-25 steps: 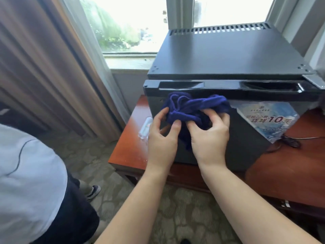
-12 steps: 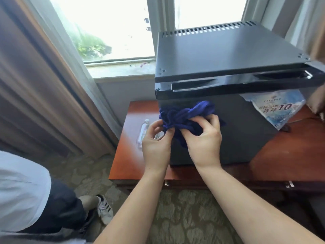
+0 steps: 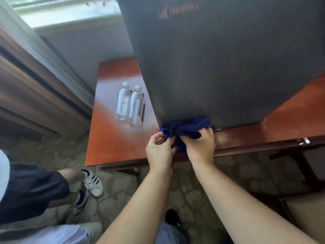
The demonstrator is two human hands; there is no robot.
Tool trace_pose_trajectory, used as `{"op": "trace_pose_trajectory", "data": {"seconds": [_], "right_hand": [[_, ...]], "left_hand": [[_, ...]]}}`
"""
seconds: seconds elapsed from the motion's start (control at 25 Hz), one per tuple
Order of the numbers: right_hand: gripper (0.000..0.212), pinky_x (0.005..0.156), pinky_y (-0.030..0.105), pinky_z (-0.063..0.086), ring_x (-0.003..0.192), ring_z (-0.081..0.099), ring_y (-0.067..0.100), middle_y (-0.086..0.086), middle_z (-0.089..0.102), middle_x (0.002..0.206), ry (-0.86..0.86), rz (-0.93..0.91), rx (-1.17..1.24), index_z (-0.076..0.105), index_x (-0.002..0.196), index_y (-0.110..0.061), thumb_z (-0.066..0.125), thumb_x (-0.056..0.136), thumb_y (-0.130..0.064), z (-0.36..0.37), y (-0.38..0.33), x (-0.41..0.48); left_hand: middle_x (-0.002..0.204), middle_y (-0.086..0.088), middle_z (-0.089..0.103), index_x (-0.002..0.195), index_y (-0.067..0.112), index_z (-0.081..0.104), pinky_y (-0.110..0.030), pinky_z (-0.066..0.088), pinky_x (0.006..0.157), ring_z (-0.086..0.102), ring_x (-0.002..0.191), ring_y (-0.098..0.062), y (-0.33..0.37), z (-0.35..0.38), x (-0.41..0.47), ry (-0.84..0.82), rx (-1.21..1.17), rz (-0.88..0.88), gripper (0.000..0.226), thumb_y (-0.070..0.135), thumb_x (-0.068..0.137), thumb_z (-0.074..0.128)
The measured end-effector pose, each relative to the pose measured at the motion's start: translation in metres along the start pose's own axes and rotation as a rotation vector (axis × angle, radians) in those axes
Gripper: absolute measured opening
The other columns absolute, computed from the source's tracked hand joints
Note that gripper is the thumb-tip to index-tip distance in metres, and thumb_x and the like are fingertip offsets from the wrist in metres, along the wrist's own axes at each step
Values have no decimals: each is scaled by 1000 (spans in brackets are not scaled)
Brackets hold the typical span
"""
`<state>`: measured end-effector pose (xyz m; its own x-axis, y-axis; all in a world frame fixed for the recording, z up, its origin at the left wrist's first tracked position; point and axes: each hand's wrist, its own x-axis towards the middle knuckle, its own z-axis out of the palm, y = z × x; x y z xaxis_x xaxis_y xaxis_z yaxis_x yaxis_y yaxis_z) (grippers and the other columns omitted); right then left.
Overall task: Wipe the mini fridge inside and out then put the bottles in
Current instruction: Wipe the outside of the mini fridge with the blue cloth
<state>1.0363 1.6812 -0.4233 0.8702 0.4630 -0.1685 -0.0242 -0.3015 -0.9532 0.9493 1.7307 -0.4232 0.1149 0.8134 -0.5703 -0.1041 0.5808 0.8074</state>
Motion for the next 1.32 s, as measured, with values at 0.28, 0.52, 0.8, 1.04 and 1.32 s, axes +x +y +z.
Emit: {"op": "trace_pose_trajectory", "data": {"seconds": [0.28, 0.52, 0.8, 1.04, 1.32], "right_hand": [[31, 83, 52, 60, 90, 73, 29, 11, 73, 99, -25, 282, 169, 69, 80, -14, 87, 57, -23, -9, 26, 21], [54, 86, 55, 59, 91, 69, 25, 8, 65, 101, 177, 294, 329, 51, 105, -16, 83, 69, 7, -106, -9, 74], [37, 59, 30, 58, 84, 76, 27, 10, 78, 103, 39, 353, 419, 70, 111, -15, 76, 79, 4, -237, -30, 146], [38, 79, 47, 62, 94, 76, 30, 11, 78, 104, -242, 236, 430, 73, 109, -12, 80, 75, 2, -291, -67, 177], [50, 81, 38, 62, 89, 75, 11, -4, 78, 96, -328, -86, 337, 70, 104, -23, 87, 58, -29, -319, -166, 150]], "left_hand": [[113, -6, 75, 118, 17, 64, -34, 64, 76, 76, 100, -23, -30, 12, 18, -24, 46, -121, 31, 21, 90, 78], [114, -12, 76, 111, 12, 69, -23, 60, 78, 74, 105, -23, -24, 115, -39, -243, 42, -158, 14, 8, 99, 64], [122, -15, 73, 124, 7, 67, -31, 57, 97, 69, 111, -23, -37, 239, -104, -273, 108, -129, 23, 10, 101, 63], [113, -16, 76, 118, 6, 70, -28, 59, 88, 73, 97, -22, -16, 281, -146, -166, 98, 17, 21, 14, 99, 67], [93, 0, 80, 108, 20, 72, -23, 59, 74, 78, 89, -17, 48, 280, -214, -30, 53, 447, 14, 27, 96, 73]]}}
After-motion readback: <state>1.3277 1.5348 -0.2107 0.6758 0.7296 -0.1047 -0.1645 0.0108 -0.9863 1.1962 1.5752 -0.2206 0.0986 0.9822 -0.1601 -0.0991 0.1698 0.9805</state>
